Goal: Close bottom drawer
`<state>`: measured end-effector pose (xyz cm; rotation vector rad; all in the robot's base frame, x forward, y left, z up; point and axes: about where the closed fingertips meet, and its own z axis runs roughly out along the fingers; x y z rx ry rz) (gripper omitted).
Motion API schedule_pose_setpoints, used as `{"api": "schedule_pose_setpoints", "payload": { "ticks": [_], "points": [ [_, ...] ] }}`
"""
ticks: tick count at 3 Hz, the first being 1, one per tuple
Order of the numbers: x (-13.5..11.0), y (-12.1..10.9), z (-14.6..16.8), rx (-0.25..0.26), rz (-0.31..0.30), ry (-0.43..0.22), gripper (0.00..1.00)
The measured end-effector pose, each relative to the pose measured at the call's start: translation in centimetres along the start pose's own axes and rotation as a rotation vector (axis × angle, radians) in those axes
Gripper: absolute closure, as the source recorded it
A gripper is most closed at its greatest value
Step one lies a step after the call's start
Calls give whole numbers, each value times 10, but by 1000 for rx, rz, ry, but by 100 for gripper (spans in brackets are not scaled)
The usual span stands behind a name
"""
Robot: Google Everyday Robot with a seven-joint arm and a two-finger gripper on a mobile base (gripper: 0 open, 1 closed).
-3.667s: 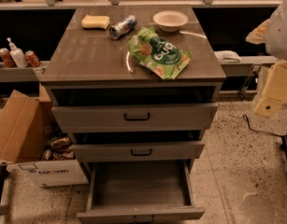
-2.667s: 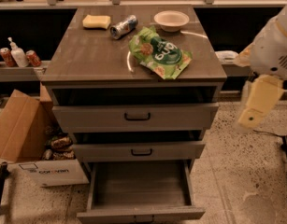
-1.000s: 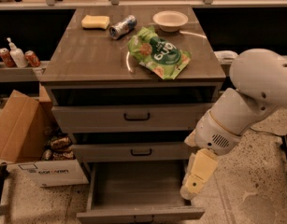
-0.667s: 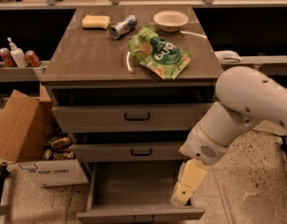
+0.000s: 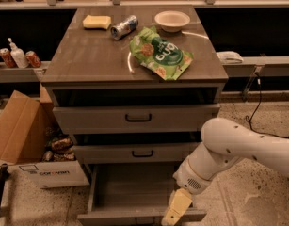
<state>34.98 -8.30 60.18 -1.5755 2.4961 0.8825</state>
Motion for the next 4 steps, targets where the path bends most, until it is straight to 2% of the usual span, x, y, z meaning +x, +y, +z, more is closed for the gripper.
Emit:
{"api": "schedule_pose_setpoints", "payload": {
  "ticks": [1,2,3,4],
  "points": [
    [23,-29,59,-44,32,-87,0],
    [44,-54,114,-110,87,-154,0],
    [54,-46,144,-182,116,-155,0],
    [54,-46,144,-182,116,-155,0]
  ]
}}
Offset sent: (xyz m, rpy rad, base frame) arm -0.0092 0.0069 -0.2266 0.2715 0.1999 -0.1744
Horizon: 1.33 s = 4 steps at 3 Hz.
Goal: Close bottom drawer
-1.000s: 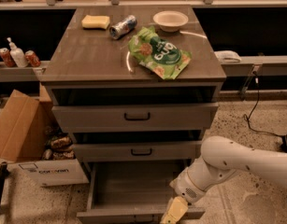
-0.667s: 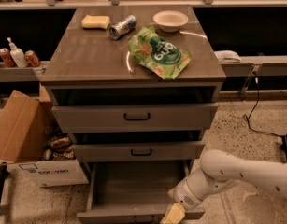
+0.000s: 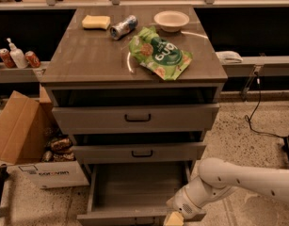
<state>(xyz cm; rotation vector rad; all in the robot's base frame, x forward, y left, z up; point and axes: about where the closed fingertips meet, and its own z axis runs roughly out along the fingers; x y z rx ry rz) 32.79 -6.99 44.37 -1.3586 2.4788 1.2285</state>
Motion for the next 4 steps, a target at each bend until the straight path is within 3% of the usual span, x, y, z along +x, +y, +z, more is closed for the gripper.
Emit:
{"api": "schedule_pose_setpoints", "payload": {
  "ticks": [1,2,4],
  "points": [
    [7,-13,7,43,6,13,0],
    [28,-46,17,109,23,18,0],
    [70,-93,45,167,90,58,43]
  ]
}}
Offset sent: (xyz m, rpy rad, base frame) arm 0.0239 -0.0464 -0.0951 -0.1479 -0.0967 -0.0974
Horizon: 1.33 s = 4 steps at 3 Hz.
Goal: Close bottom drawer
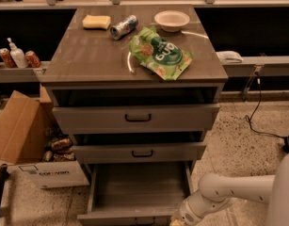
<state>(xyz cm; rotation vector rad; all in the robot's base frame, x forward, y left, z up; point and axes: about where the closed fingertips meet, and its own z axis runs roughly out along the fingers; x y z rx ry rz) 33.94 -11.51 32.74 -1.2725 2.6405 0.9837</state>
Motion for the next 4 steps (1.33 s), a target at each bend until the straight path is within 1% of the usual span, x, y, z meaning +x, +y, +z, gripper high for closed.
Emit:
{"api": "schedule_pose_setpoints", "payload": {
  "ticks": [1,2,3,4],
  "points": [
    [16,-19,18,46,26,51,66],
    [30,-47,40,85,37,98,88],
    [41,-78,64,115,53,135,100],
    [48,-103,88,129,70,150,100]
  ]
}}
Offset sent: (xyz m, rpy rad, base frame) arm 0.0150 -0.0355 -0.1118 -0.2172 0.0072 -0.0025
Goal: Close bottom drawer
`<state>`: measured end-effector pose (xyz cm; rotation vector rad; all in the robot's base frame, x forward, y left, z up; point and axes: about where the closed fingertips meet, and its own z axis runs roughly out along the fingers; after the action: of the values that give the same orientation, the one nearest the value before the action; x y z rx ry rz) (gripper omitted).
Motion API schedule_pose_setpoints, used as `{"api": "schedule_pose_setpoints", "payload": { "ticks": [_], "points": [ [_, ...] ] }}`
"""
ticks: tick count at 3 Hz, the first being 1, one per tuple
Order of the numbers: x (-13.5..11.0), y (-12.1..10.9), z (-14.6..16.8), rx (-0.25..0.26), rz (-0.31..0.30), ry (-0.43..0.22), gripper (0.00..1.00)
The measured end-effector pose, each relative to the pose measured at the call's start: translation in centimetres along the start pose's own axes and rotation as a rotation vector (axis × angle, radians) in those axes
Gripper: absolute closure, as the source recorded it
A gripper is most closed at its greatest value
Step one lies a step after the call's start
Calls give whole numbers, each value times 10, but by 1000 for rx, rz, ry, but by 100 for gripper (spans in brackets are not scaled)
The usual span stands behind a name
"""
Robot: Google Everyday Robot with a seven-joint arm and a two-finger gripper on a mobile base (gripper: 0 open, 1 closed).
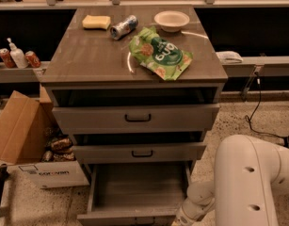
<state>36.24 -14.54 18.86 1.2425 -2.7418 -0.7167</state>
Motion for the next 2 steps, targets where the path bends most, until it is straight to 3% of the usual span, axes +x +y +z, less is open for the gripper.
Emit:
{"api": "schedule_pose_setpoints", "payload": {
  "ticks": [2],
  "points": [
    [-26,-21,20,48,-17,-37,100]
  ]
}}
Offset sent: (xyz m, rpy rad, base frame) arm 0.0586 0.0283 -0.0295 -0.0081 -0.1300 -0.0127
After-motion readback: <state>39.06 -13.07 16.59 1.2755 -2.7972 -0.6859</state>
